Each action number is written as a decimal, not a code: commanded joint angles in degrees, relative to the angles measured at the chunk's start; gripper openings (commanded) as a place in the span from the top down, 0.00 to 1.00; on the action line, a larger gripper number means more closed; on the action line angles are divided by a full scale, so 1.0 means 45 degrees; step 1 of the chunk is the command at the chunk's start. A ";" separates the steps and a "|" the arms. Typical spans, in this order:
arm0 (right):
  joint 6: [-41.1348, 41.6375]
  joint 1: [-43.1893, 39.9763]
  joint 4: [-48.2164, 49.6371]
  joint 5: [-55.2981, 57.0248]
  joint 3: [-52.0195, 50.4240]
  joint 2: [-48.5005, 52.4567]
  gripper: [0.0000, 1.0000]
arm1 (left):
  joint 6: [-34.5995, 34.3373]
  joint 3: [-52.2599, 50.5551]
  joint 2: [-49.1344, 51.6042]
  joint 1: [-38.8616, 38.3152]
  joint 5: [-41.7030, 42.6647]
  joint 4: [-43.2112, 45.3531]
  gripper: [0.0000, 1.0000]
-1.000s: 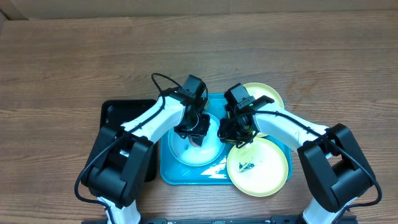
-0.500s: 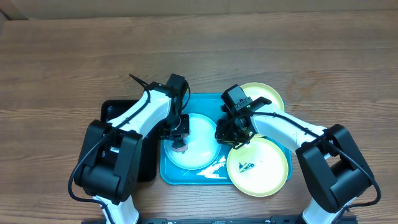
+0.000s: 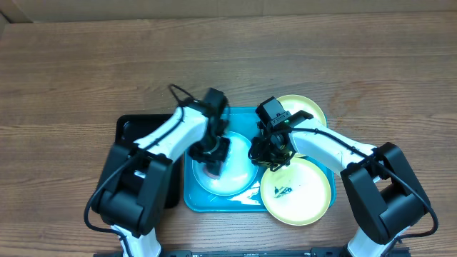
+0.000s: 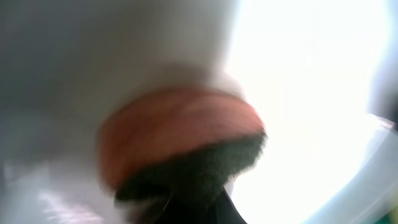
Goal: Clean dirty plates on tray and stack at the side
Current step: 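Scrub the white plate's surface with the sponge in the left gripper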
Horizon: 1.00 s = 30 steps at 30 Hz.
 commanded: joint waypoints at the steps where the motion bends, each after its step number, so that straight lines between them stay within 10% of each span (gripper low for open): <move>1: 0.0199 -0.0058 0.0078 0.0559 0.0151 0.0044 0.96 | 0.1559 -0.0374 0.0597 -0.0665 0.3604 0.0253 0.96; 7: 0.0199 -0.0058 0.0083 0.0559 0.0151 0.0044 0.96 | 0.1360 -0.0369 0.0597 -0.0529 0.4444 0.0670 0.96; 18: 0.0204 -0.0068 0.0092 0.0563 0.0151 0.0044 0.96 | -0.2909 -0.0369 0.0597 0.0661 -0.3721 -0.0578 0.96; 30: 0.0204 -0.0355 -0.0010 0.0593 0.0151 0.0044 0.96 | -0.5391 -0.0369 0.0597 0.0947 -0.8354 -0.1389 0.96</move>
